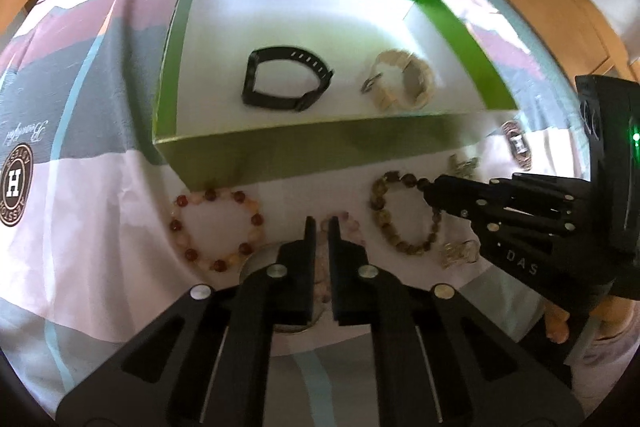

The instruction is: Organize jewelry

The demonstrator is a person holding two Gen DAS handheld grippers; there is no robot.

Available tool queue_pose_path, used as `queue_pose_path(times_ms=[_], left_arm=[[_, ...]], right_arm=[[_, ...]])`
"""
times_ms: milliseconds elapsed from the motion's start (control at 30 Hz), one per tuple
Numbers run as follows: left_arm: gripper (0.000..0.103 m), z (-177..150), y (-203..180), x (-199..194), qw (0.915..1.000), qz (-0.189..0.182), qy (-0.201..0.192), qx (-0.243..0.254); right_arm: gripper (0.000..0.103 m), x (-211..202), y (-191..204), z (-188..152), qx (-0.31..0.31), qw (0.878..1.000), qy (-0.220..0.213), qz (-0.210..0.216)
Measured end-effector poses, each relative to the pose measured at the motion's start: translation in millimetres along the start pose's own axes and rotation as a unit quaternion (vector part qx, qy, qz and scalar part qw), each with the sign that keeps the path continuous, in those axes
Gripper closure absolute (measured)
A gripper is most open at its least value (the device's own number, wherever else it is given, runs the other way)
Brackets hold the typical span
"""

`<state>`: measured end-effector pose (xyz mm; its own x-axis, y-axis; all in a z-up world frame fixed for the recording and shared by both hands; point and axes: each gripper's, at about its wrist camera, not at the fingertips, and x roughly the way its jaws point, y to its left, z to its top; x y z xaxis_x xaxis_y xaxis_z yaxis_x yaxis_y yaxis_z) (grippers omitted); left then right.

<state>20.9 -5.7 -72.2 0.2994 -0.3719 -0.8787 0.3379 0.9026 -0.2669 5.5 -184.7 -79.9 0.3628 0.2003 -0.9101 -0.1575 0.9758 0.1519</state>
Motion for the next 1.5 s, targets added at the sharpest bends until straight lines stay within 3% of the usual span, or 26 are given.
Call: queue_pose_path(times_ms=[167, 333, 400, 467, 600, 733, 1100, 1367, 1500], left_arm=[[0.103, 3, -2, -3, 0.9993, -0.034, -0.014, -0.006], [0.102, 7, -2, 9, 0.9995, -0.030, -0.002, -0.011], [0.100, 7, -1, 16, 0.9996, -0.022, 0.005, -0.014], [0.094, 8, -2, 20, 0.9999, -0.009, 0.009, -0.010], [0.086, 5, -9, 33, 0.9996, 0.013, 0.025, 0.002], [0.086, 3, -14, 39, 0.9990, 0.024, 0.035, 0.014], [0.079, -5, -30, 42, 0.9948, 0.062, 0.030, 0.075], [0.072, -6, -40, 45, 0.9935, 0.058, 0.034, 0.092], [0.072, -9, -48, 47, 0.9891, 0.075, 0.035, 0.122]], right_arm=[[0.093, -23, -19, 5, 0.032, 0.999, -0.031, 0.007], [0.091, -19, -31, 5, 0.055, 0.998, -0.019, 0.015], [0.076, -13, -32, 7, 0.056, 0.998, -0.005, 0.016], [0.072, -8, -27, 5, 0.048, 0.999, 0.000, 0.007], [0.072, -1, -24, 4, 0.041, 0.999, 0.006, -0.001], [0.072, 3, -12, 4, 0.028, 0.999, 0.011, 0.036], [0.072, 26, 20, 0, -0.040, 0.999, 0.029, -0.011], [0.072, 25, 16, 0, -0.030, 0.999, 0.029, 0.003], [0.072, 22, 14, -4, -0.046, 0.999, 0.027, -0.009]])
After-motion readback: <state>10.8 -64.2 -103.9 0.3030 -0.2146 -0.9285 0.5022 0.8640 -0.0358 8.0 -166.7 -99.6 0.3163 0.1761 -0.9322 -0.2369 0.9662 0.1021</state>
